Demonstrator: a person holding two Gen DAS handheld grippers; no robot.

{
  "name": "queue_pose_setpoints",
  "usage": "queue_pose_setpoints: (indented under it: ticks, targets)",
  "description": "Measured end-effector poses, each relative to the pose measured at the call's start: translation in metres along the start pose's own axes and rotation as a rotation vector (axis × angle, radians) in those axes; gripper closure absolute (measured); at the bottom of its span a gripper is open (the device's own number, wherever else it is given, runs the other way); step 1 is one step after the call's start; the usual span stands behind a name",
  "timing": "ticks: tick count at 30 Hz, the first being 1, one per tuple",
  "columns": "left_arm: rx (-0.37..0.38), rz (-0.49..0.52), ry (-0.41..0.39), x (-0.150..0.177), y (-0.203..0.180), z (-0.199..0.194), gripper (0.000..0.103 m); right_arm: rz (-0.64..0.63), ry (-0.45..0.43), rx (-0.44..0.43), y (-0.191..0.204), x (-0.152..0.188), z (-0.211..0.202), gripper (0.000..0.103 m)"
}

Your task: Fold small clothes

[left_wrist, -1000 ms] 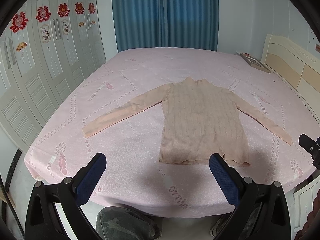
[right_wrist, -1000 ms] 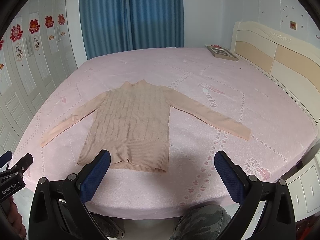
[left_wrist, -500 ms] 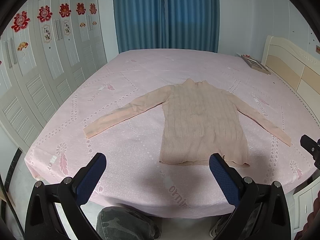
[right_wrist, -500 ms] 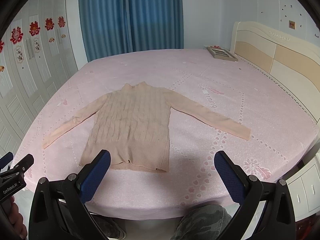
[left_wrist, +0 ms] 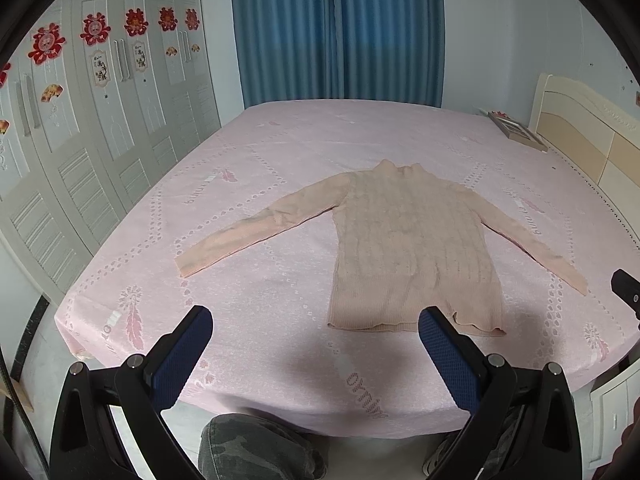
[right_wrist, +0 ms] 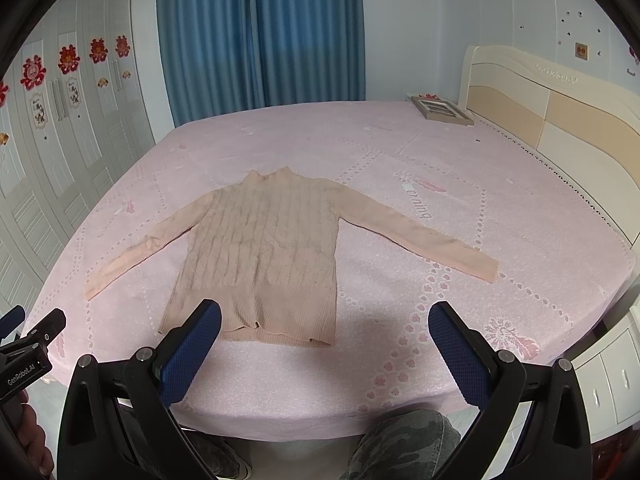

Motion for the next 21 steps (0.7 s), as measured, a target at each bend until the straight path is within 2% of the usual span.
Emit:
queue_pose_setpoints:
  ticks: [21]
  targets:
    - [0.002,-0.033,-0.007,-0.0065,0.0086,0.0042,0.000,-0.020,-0.034,0.002,-0.0036,-0.0056,-0.0077,0.001]
Point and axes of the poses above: each gripper's, at about its wrist camera, not at the fingertips, and z roughly the way its jaws point, y to its left, x to its underside, the point moved 10 cm from there along z, roughly the way its jaws point, and after that the axes turned 6 degrees about -z, right-handed, at the moved point
